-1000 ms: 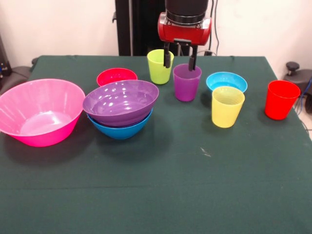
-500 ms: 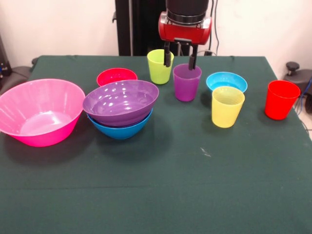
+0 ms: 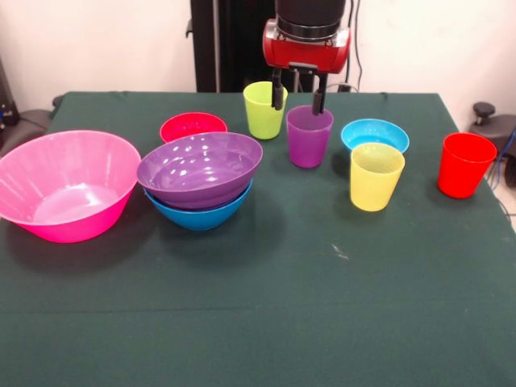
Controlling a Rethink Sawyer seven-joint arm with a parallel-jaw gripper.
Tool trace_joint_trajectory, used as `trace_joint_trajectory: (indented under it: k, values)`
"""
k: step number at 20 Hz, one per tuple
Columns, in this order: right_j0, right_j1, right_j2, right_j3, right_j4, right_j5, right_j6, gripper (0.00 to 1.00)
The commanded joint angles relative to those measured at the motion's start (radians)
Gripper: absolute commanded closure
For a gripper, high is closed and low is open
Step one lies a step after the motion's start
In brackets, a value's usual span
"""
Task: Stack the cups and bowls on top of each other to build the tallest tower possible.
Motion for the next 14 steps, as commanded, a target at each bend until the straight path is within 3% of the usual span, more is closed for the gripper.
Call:
trace_joint_trajectory:
  k: [1,14]
  values:
    - [0.015,0.020,0.030,0.033,0.002,0.018,0.095,0.00]
    - [0.013,0.025,0.029,0.028,-0.005,0.018,0.088,0.00]
